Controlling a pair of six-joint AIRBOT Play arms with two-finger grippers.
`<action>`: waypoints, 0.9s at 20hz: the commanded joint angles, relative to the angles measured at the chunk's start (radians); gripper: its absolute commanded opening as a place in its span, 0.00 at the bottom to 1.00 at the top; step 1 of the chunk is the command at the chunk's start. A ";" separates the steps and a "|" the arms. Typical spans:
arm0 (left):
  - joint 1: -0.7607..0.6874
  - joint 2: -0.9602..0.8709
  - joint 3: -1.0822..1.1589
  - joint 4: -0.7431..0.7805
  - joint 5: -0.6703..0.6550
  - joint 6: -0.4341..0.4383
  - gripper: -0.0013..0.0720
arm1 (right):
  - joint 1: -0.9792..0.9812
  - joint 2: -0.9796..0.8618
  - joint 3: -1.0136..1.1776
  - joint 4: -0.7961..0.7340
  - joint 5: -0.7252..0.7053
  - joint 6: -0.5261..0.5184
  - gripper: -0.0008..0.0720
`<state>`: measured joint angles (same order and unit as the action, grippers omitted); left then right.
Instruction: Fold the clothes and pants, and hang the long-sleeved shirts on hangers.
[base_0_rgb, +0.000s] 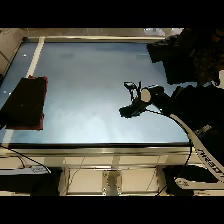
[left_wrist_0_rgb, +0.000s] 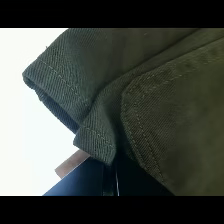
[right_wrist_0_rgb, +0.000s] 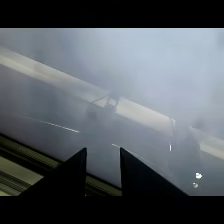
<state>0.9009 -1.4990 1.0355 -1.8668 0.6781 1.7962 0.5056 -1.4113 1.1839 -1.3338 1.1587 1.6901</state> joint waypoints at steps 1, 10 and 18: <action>-0.012 0.034 0.025 -0.003 0.026 0.000 0.03 | 0.000 0.000 0.001 0.005 0.000 0.002 0.35; -0.172 0.324 0.317 -0.333 0.259 0.132 0.03 | 0.000 0.072 0.105 -0.025 0.012 -0.010 0.35; -0.901 0.275 0.957 -0.388 0.674 0.133 0.03 | -0.008 0.270 0.303 -0.267 0.174 -0.009 0.38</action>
<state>0.2451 -1.2095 1.8362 -2.2517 1.1660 1.9205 0.5034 -1.2137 1.4418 -1.4952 1.2682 1.6810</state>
